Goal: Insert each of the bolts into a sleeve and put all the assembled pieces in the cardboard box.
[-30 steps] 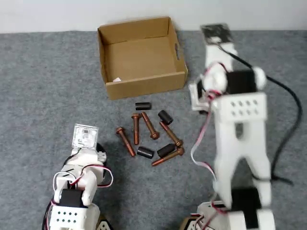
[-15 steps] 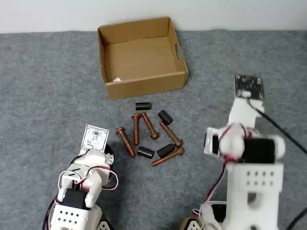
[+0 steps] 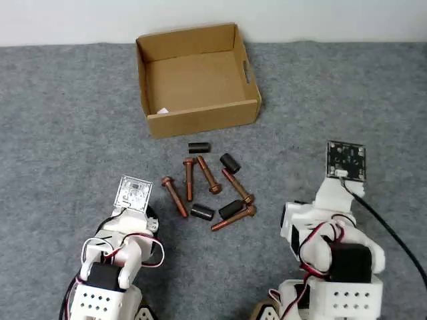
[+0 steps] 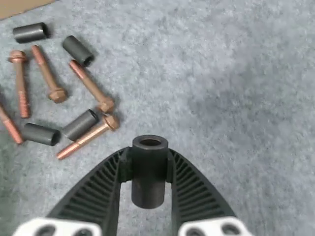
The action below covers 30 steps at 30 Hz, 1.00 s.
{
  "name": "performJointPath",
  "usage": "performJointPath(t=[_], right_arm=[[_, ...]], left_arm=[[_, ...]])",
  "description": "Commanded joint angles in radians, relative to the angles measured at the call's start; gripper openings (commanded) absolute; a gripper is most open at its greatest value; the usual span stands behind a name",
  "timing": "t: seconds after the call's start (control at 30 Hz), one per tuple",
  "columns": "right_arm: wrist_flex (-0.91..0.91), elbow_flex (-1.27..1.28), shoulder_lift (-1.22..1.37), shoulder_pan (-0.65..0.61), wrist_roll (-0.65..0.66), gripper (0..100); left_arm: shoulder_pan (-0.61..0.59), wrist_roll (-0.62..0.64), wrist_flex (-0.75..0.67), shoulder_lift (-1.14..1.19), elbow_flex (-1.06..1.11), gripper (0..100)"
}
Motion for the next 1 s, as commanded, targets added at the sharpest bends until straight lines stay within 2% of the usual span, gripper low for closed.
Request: performJointPath(t=[0.0,0.13,0.33,0.47,0.6,0.8,0.97], right_arm=[[0.027,0.029,-0.015,0.087,-0.011,0.8],[0.039,0.055,-0.015,0.171,-0.012,0.8],[0.038,0.058,-0.015,0.180,-0.014,0.8],[0.027,0.069,-0.015,0.180,-0.014,0.8],[0.015,0.083,-0.016,0.177,-0.014,0.9],[0.002,0.130,-0.139,0.180,-0.012,0.9],[-0.022,0.216,-0.357,0.177,-0.003,0.8]], left_arm=[[-0.005,-0.008,0.038,-0.012,-0.042,0],[-0.006,0.000,0.163,-0.006,-0.163,0],[-0.046,0.000,0.284,0.040,-0.406,0],[-0.046,0.000,0.362,0.265,-0.590,0],[-0.044,0.005,0.367,0.551,-0.766,1],[-0.021,0.216,0.322,0.858,-0.895,2],[0.044,0.371,0.259,1.025,-0.961,10]])
